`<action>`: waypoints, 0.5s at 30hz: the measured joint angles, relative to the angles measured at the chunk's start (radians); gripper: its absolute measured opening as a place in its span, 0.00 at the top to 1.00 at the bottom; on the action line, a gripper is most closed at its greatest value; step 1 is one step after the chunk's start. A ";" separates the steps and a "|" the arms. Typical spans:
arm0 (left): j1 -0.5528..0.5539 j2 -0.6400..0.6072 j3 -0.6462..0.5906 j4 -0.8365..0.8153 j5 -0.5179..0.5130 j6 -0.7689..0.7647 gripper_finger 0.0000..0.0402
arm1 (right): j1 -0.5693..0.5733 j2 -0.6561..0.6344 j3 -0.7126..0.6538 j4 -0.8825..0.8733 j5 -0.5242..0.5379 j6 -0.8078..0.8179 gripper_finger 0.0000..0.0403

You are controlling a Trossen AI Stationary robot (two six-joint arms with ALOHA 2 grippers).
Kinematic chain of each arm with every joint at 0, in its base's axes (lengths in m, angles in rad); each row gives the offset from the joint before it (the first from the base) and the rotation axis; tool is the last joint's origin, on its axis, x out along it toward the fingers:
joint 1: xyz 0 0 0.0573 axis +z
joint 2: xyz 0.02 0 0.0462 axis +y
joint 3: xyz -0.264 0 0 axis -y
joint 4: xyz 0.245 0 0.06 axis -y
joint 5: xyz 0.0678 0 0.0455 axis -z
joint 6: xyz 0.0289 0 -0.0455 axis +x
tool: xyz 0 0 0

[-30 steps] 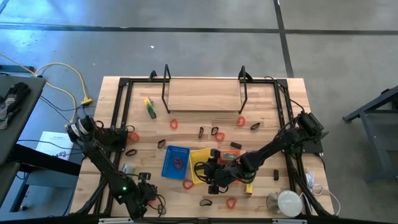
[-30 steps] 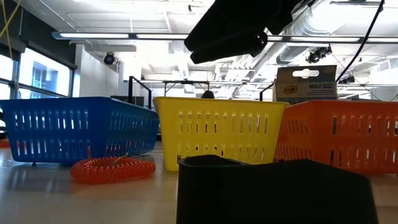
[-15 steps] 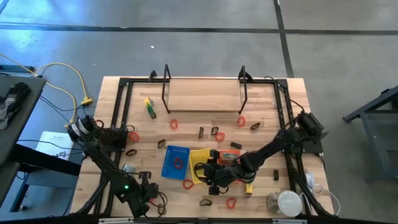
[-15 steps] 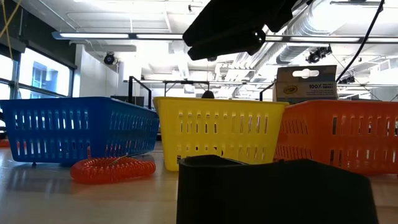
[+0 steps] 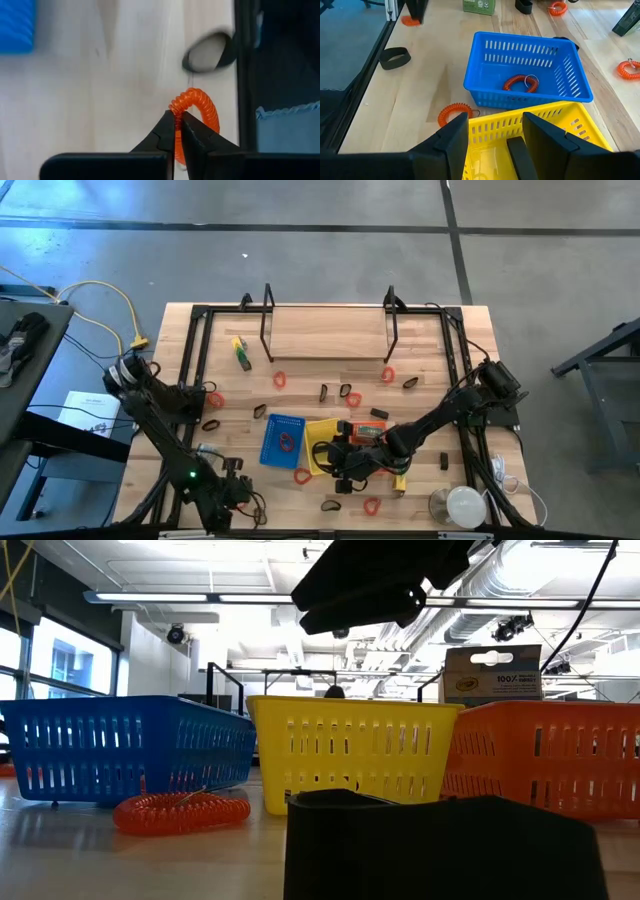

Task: Pick & Place Office Desk Supplies
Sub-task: Put the orange spring keychain into the blue basket

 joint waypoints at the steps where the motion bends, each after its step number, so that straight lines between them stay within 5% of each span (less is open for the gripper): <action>1: -0.001 -0.019 0.005 0.005 -0.024 0.022 0.98 | 0.000 0.000 0.000 0.006 0.000 0.001 0.57; 10: 0.021 -0.131 0.011 0.014 -0.472 0.228 0.98 | 0.000 0.000 0.000 0.047 -0.045 -0.019 0.57; 15: 0.107 -0.135 0.011 0.010 -0.685 0.155 0.98 | 0.000 0.000 0.000 0.047 -0.045 -0.019 0.57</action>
